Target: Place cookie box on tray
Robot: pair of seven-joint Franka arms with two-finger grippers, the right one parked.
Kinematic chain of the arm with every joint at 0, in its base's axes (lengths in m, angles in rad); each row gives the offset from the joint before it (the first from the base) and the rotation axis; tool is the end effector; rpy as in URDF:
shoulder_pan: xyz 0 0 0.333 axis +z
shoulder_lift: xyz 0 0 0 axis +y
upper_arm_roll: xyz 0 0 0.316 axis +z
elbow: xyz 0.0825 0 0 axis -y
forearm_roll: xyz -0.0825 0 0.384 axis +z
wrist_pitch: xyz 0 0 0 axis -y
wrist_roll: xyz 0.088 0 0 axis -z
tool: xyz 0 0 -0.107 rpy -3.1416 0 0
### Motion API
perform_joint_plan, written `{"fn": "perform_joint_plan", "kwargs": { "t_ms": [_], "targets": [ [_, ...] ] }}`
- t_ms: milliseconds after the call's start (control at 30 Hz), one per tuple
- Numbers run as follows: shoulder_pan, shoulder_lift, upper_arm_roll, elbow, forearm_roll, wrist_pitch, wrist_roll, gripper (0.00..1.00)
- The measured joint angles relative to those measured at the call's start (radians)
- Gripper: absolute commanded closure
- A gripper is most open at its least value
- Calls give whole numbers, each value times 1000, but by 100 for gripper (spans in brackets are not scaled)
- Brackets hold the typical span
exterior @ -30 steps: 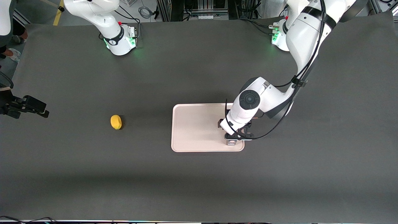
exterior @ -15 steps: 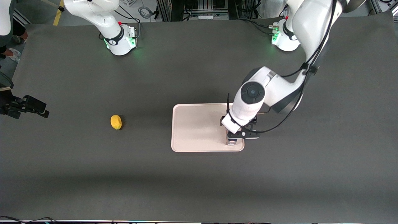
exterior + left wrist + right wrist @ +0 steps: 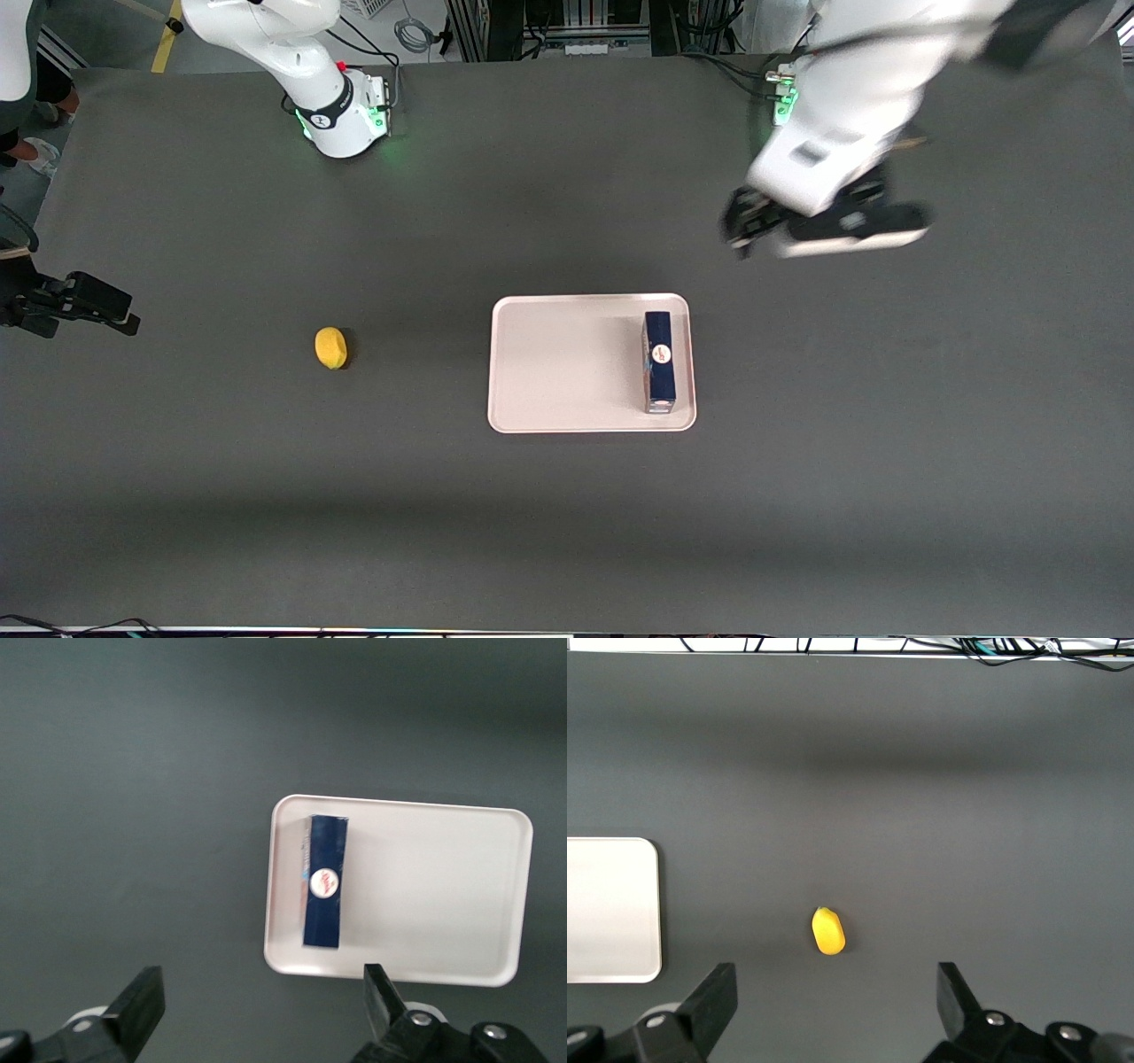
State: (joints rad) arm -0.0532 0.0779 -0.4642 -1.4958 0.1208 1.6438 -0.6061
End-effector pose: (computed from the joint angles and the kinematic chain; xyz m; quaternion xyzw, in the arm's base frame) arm 0.5189 -0.2688 0.6274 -0.9974 -0.0435 -0.0560 0.0155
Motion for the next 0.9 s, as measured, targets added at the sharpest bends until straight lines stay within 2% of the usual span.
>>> {"fn": "perform_joint_plan", "kwargs": {
  "t_ms": [200,300,433,600,900],
  "targets": [
    [221,-105,17,-3,-91,-90,145,0],
    [337,-102,21,-5,-126,-96,181,0],
    [425,-73,24,-17,-134,-80,214,0],
    [465,-9,23,-37,-134,-19,220,0],
    [461,36,0,-52,-131,13,206,0]
  ]
}}
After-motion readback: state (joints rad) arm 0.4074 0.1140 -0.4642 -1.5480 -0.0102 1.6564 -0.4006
